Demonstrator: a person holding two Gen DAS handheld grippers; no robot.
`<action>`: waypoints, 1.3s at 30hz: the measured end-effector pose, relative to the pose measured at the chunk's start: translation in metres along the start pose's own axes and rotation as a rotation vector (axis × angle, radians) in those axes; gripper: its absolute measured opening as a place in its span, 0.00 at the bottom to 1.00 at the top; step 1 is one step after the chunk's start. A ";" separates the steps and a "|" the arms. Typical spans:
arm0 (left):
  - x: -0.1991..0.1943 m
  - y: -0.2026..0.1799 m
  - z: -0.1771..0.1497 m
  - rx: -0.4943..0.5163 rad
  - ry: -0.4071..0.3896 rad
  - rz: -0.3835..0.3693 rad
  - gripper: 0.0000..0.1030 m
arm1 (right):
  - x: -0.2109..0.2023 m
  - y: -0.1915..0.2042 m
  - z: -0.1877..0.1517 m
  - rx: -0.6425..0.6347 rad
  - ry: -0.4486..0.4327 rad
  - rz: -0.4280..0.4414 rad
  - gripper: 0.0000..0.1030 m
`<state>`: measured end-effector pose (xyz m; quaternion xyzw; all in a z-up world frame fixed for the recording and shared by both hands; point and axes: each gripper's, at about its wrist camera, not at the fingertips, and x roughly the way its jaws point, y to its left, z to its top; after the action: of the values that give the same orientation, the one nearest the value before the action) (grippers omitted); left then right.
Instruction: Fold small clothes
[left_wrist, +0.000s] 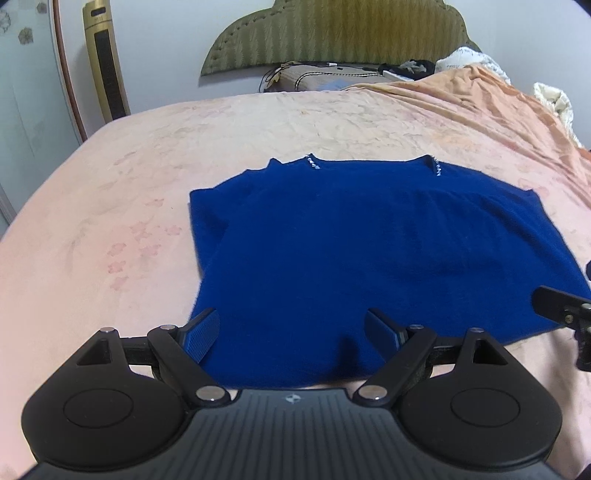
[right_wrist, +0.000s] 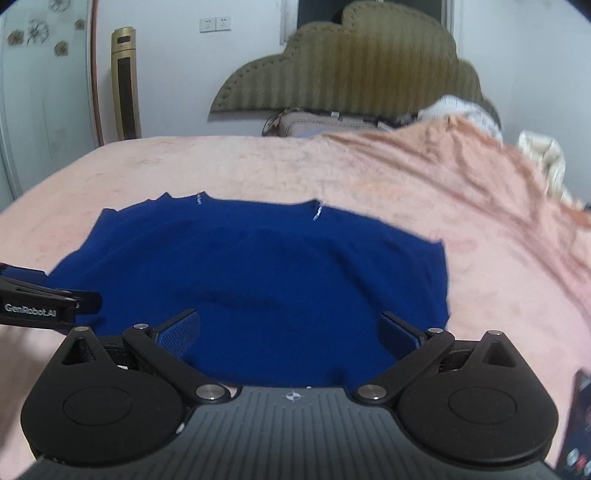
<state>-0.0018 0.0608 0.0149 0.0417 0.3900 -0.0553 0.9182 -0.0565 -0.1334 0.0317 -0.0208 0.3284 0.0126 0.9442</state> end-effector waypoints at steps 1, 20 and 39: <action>0.000 0.000 0.001 0.003 0.000 0.008 0.84 | 0.001 -0.003 -0.002 0.014 0.006 0.005 1.00; 0.006 0.000 0.007 0.024 0.007 0.034 0.84 | 0.007 0.010 -0.011 -0.055 0.025 -0.022 1.00; 0.007 -0.002 -0.012 0.061 -0.050 0.018 0.84 | 0.040 -0.009 -0.024 0.033 0.056 -0.024 1.00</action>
<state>-0.0055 0.0598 0.0018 0.0717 0.3646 -0.0598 0.9265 -0.0401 -0.1430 -0.0115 -0.0093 0.3546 -0.0050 0.9350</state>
